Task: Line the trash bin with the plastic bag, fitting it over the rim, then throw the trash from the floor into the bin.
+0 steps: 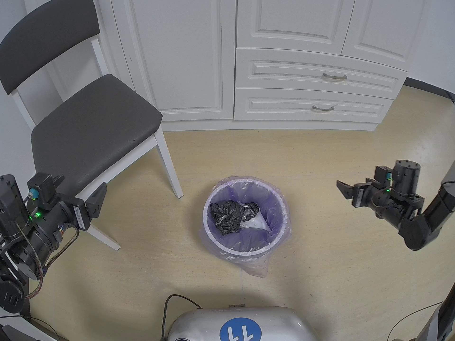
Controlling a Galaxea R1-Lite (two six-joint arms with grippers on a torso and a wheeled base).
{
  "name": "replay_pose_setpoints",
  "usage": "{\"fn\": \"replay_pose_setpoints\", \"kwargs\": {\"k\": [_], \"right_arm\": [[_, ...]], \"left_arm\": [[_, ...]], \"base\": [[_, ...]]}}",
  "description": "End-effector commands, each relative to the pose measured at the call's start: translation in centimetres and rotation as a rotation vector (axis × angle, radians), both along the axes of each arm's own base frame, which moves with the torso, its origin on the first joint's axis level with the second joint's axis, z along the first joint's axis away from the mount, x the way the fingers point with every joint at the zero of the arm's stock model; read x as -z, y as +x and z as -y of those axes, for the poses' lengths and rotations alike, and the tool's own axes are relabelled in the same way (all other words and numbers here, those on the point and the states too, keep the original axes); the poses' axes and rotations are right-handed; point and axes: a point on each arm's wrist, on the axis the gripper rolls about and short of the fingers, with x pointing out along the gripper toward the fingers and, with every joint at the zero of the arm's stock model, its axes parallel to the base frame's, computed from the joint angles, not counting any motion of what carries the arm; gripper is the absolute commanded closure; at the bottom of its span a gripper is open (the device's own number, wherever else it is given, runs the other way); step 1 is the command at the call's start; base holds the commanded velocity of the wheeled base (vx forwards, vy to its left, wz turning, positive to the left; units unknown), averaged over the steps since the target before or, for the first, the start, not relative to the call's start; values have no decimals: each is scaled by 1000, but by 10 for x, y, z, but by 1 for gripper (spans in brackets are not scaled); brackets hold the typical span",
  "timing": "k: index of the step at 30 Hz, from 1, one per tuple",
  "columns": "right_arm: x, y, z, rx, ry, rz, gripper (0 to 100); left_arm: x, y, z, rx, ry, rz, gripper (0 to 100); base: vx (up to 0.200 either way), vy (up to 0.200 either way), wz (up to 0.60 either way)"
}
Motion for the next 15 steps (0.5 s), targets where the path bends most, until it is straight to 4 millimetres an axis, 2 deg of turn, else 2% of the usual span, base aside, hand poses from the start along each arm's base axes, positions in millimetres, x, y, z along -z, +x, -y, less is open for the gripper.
{"fn": "replay_pose_setpoints", "kwargs": {"k": [1,2,4,6,7,8,9,11,12,13,15], "right_arm": [[-19,-54,46,159,-2,37,0],[-22,-60,47,163,-3,43,0],[-35,-84,49,169,-2,89,0],[-41,-97,48,165,2,112,0],[-47,-111,48,158,4,144,0],[-47,-111,48,158,4,144,0],[-54,-128,47,156,8,182,0],[-61,-143,45,145,13,225,0],[-61,-143,45,145,13,225,0],[-69,-159,43,133,23,278,0],[-74,-173,41,116,30,319,0]], "left_arm": [[5,-9,-14,-62,-7,40,0],[5,-11,-15,-65,-7,51,0],[2,-21,-19,-72,-19,109,0],[-1,-28,-21,-76,-29,150,0],[-5,-35,-23,-81,-38,185,0],[-5,-35,-23,-81,-38,185,0],[-10,-45,-27,-93,-46,229,0],[-16,-56,-30,-95,-58,272,0],[-16,-56,-30,-95,-58,272,0],[-22,-67,-32,-94,-68,326,0],[-27,-75,-33,-95,-67,367,0]], "base": [[0,0,0],[0,0,0],[0,0,0],[0,0,0],[0,0,0],[0,0,0],[0,0,0],[0,0,0],[0,0,0],[0,0,0],[0,0,0]]}}
